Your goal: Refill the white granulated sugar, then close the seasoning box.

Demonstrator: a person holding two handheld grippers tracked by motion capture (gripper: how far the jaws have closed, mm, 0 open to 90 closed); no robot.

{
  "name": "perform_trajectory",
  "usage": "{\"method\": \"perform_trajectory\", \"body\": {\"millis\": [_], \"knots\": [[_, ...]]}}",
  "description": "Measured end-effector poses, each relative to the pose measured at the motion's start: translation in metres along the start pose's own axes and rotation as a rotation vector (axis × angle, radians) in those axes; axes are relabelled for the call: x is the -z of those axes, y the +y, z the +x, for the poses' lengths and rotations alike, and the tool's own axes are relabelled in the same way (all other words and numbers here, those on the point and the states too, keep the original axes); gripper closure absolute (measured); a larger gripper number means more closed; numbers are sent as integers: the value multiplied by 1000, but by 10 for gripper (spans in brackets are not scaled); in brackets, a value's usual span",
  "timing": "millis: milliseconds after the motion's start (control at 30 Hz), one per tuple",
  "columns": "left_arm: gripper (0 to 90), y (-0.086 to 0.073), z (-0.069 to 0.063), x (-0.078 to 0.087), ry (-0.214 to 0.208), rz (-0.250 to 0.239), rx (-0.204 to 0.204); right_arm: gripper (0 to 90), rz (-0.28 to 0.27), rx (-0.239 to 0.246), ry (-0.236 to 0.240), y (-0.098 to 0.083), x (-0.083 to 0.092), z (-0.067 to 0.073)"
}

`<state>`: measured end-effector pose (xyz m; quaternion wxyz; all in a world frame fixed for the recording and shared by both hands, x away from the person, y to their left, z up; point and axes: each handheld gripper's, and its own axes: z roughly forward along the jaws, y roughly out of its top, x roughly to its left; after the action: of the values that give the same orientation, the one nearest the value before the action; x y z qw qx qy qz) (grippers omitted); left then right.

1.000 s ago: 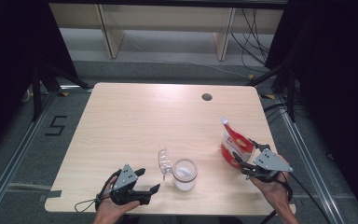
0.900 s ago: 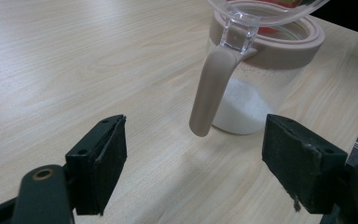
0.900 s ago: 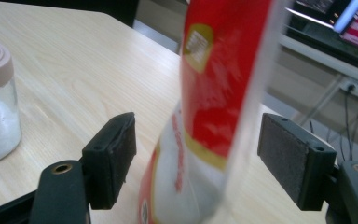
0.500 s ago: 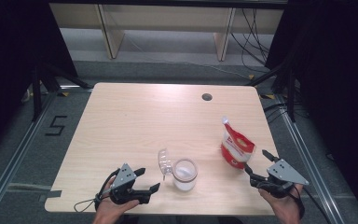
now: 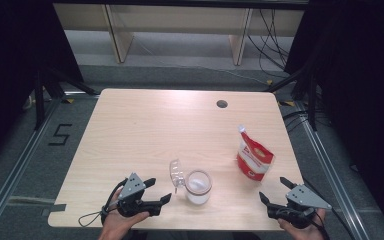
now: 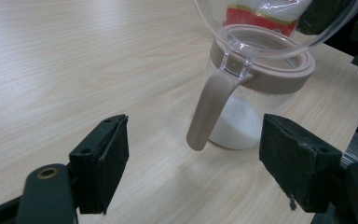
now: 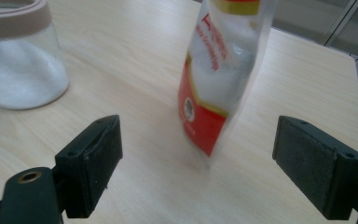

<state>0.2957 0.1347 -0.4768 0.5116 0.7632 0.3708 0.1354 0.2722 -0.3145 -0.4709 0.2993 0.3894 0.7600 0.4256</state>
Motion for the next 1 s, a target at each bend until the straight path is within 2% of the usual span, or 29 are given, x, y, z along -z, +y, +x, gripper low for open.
{"method": "perform_trajectory", "body": {"millis": [33,67,100,133,200,233,333,367,400,500,533,567,600,633,700,733,800,833,867,900,1000], "knots": [[238,1,0,0,-4,-4,19,164,14,-1,9,-1,1,2],[238,2,-1,-1,-14,-16,31,165,-7,29,-2,-1,1,1],[241,4,-1,1,0,-7,18,164,24,-11,5,-2,3,5],[245,5,-1,1,2,-12,23,164,10,28,1,-3,2,4],[247,8,-1,2,6,-6,9,165,34,26,29,-4,2,7],[250,9,-1,2,5,-16,22,165,27,30,9,-5,2,8],[267,12,0,3,9,-13,12,166,43,52,29,-6,2,12],[274,12,-1,3,13,-6,16,166,56,33,42,-6,3,14],[279,14,-1,4,18,0,10,166,44,61,30,-7,2,14],[305,17,-3,4,13,-3,3,166,81,39,44,-8,4,20],[310,18,-3,4,9,-5,0,166,60,70,42,-8,2,18],[317,19,-3,4,0,-9,-13,166,63,71,54,-8,2,19],[329,19,-4,4,-3,-13,-1,166,68,78,44,-8,2,19],[347,20,-5,4,-3,-10,-7,167,78,64,54,-8,3,20],[394,22,-5,5,-14,-15,-28,168,70,81,54,-8,2,19],[421,23,-6,6,-7,-10,-30,168,73,81,54,-9,2,19],[477,24,-8,6,-22,-30,-35,167,88,61,62,-9,2,21],[507,25,-9,7,-21,-28,-43,168,77,86,56,-9,1,20],[541,26,-11,7,-21,-35,-45,169,96,58,69,-10,1,22],[575,27,-11,8,-26,-40,-65,170,96,63,67,-10,1,22],[674,30,-14,9,-21,-53,-86,173,90,72,59,-9,0,22]]}}
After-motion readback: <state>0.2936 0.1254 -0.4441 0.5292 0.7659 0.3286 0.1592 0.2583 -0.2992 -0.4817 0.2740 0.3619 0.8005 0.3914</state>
